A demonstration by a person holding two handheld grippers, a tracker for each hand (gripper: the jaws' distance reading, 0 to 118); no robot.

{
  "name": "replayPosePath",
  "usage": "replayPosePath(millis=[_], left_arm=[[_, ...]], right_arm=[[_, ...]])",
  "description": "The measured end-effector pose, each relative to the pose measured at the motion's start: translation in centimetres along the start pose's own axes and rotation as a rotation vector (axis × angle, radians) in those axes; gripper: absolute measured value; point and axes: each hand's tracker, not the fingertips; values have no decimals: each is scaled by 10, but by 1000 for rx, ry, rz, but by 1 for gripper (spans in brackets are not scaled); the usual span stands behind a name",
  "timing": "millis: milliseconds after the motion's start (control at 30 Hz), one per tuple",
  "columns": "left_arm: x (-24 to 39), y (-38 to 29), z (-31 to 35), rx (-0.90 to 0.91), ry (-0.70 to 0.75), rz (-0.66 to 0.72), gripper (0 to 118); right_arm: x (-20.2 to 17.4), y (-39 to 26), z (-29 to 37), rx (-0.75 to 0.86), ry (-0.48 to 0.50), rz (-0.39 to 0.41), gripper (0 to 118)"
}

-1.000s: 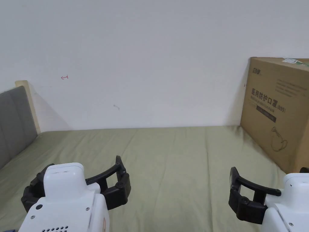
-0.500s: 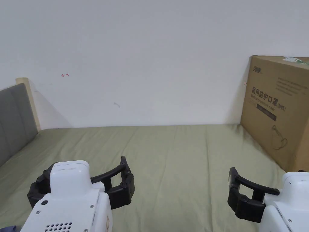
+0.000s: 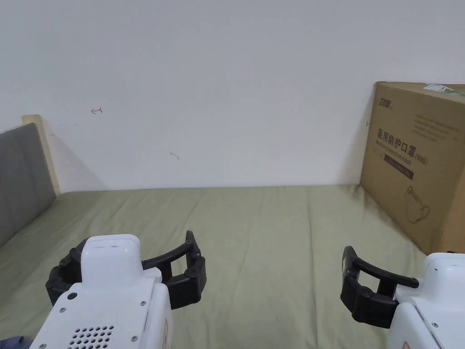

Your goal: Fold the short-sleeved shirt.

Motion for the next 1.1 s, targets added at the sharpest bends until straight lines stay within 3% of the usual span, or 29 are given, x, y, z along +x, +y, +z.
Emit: replayPosePath(millis=[200, 367, 600, 967, 1067, 1100], left_arm=[[3, 2, 0, -14, -10, 1, 116], [2, 3, 4, 13, -5, 27, 116], [2, 5, 0, 7, -13, 8, 115], [9, -1, -6, 7, -30, -33, 114], [9, -4, -7, 12, -45, -45, 104], [10, -4, -7, 12, -49, -48, 86]], right_arm=[[-6, -1, 2, 23, -42, 40, 118], [-4, 0, 4, 41, -17, 24, 118], [-7, 4, 5, 64, -47, 87, 118], [-3, 3, 3, 37, -8, 70, 118], [1, 3, 1, 17, 3, 43, 116], [2, 3, 1, 9, 7, 32, 111]])
